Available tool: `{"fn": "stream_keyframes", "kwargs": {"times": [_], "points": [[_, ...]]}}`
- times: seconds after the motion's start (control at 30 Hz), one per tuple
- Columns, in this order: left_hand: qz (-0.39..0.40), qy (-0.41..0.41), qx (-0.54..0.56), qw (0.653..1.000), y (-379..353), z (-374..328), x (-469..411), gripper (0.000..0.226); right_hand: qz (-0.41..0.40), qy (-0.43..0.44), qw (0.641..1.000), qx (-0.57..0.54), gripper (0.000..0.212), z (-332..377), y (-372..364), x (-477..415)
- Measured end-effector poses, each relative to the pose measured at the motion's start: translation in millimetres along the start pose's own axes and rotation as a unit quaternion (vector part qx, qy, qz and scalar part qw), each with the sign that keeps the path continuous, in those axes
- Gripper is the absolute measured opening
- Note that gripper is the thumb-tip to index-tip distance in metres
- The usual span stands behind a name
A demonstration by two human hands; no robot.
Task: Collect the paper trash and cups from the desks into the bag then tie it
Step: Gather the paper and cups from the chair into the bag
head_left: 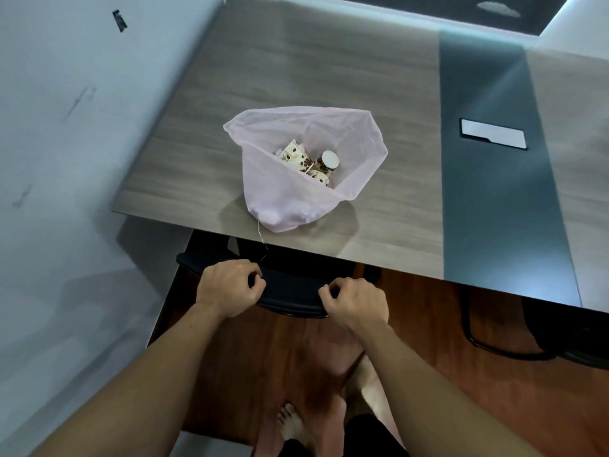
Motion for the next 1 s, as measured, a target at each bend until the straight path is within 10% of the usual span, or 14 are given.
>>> {"fn": "stream_keyframes", "kwargs": {"times": [0.77,0.9,1.0], "points": [[0.072,0.008,-0.021,0.997,3.7,1.3,-49.7,0.046,0.053,0.025,0.998,-0.004,0.06,3.3,4.5,-50.1],[0.138,0.09,0.064,0.984,3.9,-3.7,-48.1,0.03,0.139,-0.072,0.968,-0.197,0.07,-14.5,6.4,-65.7],[0.048,0.222,0.243,0.943,36.0,-4.4,-60.8,0.033,0.074,-0.111,0.936,-0.326,0.077,-44.8,40.6,-109.0]]}}
Point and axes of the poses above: each hand's wrist, its own x-axis away from the middle knuckle, its own y-axis out of the back of the hand, z = x × y, the point moved 9 cm from there along -x, towards the middle knuckle
